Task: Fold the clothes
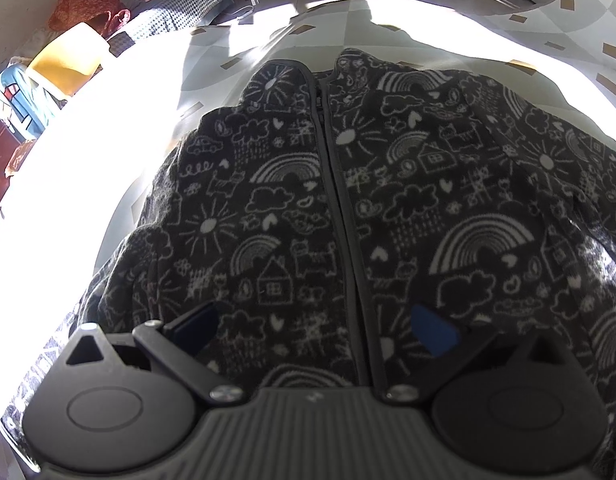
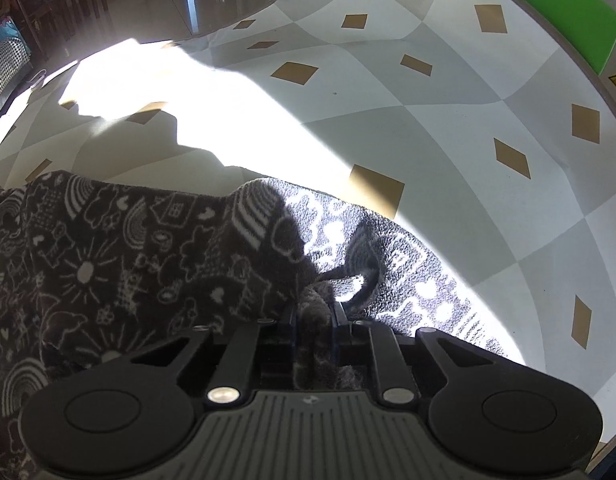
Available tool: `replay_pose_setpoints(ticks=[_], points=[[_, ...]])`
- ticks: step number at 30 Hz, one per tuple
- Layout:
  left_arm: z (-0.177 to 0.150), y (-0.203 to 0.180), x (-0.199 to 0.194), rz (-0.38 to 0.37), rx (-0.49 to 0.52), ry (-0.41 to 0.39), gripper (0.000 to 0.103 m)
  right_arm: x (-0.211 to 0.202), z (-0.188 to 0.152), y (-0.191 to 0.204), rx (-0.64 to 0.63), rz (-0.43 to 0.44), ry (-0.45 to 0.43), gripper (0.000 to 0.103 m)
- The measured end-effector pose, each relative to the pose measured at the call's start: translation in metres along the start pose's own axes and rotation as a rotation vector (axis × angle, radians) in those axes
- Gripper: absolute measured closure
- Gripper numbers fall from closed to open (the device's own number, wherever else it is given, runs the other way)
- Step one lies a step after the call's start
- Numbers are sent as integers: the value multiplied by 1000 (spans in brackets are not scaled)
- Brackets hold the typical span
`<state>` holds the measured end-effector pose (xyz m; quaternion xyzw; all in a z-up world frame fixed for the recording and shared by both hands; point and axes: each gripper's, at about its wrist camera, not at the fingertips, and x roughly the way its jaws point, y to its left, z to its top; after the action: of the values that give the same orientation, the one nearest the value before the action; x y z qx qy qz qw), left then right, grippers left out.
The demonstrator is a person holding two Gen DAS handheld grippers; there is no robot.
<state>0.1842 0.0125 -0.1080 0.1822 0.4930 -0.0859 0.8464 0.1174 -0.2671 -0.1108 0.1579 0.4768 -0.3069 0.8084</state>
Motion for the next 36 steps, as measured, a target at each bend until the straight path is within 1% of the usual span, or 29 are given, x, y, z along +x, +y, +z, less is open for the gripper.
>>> replay_pose_setpoints(ticks=[2,4,9,14,16,18,19,21,22,25,30,33,35,36], points=[[0,1,-1,-2,-2,-4,0,-3,3,5,-5,19,-15,89],[0,3,-2,-2,-7,-7,0,-11,5,14,-30,32,-60,90],[0,9,-3,1,-28,-7,0,-39,6,45,-140,97,-211,90],[0,17,-5,10,-47,-14,0,-70,-2,89,-286,219,-354,90],[0,24,-6,26,-61,-22,0,-80,-11,110,-368,280,-407,90],[0,33,-7,49,-79,-32,0,-87,-22,131,-463,368,-421,89],[0,39,-7,54,-96,-33,0,-89,-26,141,-500,406,-407,89],[0,51,-6,59,-127,-31,0,-92,-36,157,-569,440,-387,82],[-1,55,-6,59,-139,-28,0,-93,-41,163,-590,437,-393,78],[-3,66,-5,61,-160,-23,0,-95,-50,176,-621,424,-385,72],[-5,71,-4,55,-171,-23,0,-91,-44,170,-525,359,-332,68],[-4,71,-5,48,-170,-27,0,-86,-36,159,-467,288,-314,64],[-4,68,-6,44,-164,-31,0,-79,-32,154,-451,206,-294,62],[-4,67,-7,44,-161,-32,0,-75,-29,150,-436,179,-276,61]])
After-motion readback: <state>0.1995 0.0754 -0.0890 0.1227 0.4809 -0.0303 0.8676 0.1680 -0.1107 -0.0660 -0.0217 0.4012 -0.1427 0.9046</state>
